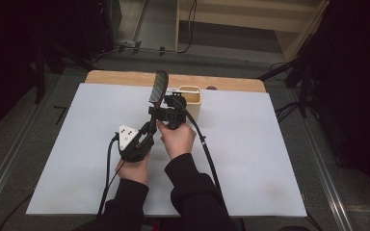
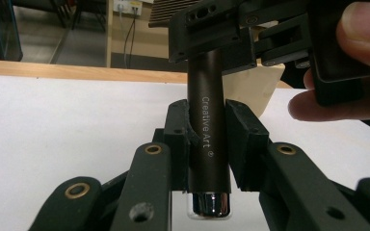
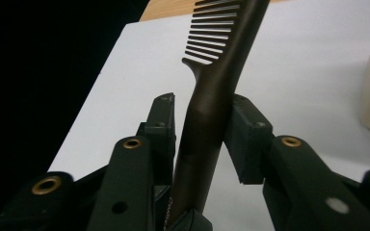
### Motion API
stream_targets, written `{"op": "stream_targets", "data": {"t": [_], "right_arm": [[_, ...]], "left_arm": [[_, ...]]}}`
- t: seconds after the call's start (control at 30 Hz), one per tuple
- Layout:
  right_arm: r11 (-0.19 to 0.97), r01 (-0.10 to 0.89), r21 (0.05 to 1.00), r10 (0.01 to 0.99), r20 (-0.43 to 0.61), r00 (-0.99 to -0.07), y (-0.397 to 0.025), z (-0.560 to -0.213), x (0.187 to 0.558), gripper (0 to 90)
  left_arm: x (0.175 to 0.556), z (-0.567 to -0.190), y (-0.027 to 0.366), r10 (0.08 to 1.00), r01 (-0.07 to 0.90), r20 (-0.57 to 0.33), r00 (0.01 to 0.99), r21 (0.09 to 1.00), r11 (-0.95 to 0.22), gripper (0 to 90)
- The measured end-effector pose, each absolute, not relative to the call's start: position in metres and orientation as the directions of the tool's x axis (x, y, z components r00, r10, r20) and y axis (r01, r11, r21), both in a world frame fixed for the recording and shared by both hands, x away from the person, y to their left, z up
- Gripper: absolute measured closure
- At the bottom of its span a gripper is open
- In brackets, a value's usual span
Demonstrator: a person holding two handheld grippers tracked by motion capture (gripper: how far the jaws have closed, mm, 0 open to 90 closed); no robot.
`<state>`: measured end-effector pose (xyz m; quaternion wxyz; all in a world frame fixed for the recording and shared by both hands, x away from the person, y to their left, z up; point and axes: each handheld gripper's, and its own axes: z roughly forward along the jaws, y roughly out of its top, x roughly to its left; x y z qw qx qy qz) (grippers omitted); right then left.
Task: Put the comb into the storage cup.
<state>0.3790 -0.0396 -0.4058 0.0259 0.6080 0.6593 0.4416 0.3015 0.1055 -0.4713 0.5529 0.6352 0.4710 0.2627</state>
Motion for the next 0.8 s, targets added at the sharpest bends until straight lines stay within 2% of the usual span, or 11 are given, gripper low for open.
{"op": "stream_targets", "data": {"t": [0.53,0.8], "right_arm": [[-0.165,0.810,0.563,0.807,0.549,-0.217,-0.0422,-0.4071,0.3806,69.0],[-0.156,0.809,0.567,0.801,0.552,-0.232,-0.0433,-0.4064,0.3802,69.9]], "left_arm": [[0.3000,-0.4749,0.1031,0.896,0.296,-0.165,0.413,0.954,0.039,72.7],[0.2993,-0.4750,0.1020,0.896,0.292,-0.158,0.415,0.956,0.034,72.5]]}}
